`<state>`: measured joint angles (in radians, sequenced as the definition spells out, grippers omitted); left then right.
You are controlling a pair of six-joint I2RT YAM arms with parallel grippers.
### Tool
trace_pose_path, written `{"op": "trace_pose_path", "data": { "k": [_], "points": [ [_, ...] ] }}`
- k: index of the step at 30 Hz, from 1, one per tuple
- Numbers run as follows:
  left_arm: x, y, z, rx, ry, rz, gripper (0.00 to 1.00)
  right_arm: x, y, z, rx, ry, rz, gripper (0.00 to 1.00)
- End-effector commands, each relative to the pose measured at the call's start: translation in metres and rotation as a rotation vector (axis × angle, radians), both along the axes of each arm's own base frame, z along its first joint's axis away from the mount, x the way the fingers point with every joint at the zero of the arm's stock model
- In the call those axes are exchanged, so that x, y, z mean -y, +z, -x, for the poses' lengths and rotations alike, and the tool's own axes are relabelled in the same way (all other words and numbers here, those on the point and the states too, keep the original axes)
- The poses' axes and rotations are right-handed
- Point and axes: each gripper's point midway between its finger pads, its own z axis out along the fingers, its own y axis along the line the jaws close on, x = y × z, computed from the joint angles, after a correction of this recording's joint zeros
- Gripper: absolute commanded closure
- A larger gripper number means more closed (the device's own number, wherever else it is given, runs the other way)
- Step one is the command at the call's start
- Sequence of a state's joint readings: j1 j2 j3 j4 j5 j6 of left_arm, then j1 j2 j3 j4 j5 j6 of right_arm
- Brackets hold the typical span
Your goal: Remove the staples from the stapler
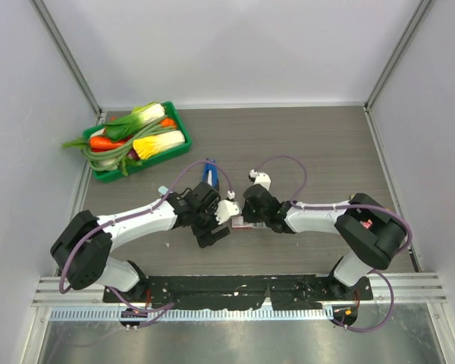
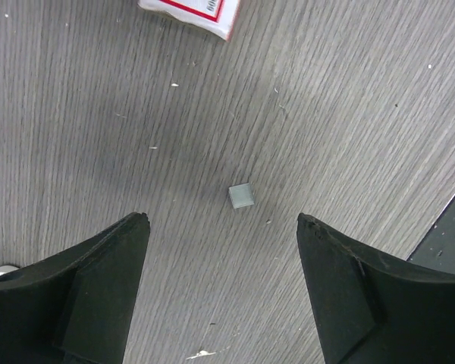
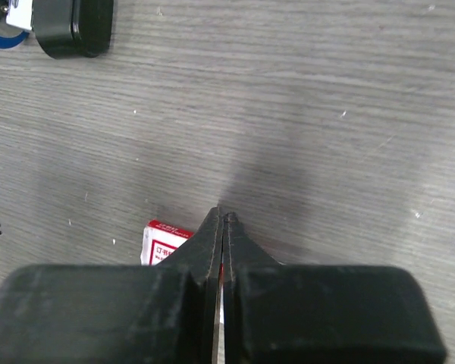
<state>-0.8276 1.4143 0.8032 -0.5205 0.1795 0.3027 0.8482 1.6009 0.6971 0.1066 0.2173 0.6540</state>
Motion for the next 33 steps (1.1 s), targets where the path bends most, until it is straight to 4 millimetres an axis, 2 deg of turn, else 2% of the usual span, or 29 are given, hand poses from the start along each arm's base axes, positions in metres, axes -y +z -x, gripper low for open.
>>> {"op": "trace_pose_path", "data": {
  "k": [1,5,7,11,17,25,29,33],
  "points": [
    [0.014,0.005,-0.006,0.030,-0.020,0.041,0.17,0.015,-0.018,0.024,-0.047,-0.039,0.057,0.99],
    [0.016,0.006,-0.003,0.030,-0.029,0.045,0.17,0.020,-0.018,0.032,-0.042,-0.063,0.065,0.98],
    [0.018,0.006,-0.001,0.031,-0.039,0.044,0.17,0.023,-0.016,0.031,-0.029,-0.072,0.074,0.93],
    [0.018,0.002,0.000,0.028,-0.041,0.030,0.17,0.023,0.007,0.010,0.040,-0.091,0.076,0.88],
    [0.018,-0.001,0.005,0.034,-0.065,0.015,0.19,0.040,0.014,-0.007,0.052,-0.102,0.135,0.87],
    [0.016,-0.005,0.008,0.046,-0.091,-0.001,0.29,0.059,0.000,0.009,0.010,-0.092,0.184,0.93],
    [0.016,-0.006,0.009,0.049,-0.099,-0.005,0.36,0.062,0.002,0.018,-0.004,-0.084,0.164,0.97],
    [0.016,-0.006,0.008,0.058,-0.099,-0.008,0.37,0.063,0.006,0.028,-0.009,-0.077,0.164,0.98]
  ]
}}
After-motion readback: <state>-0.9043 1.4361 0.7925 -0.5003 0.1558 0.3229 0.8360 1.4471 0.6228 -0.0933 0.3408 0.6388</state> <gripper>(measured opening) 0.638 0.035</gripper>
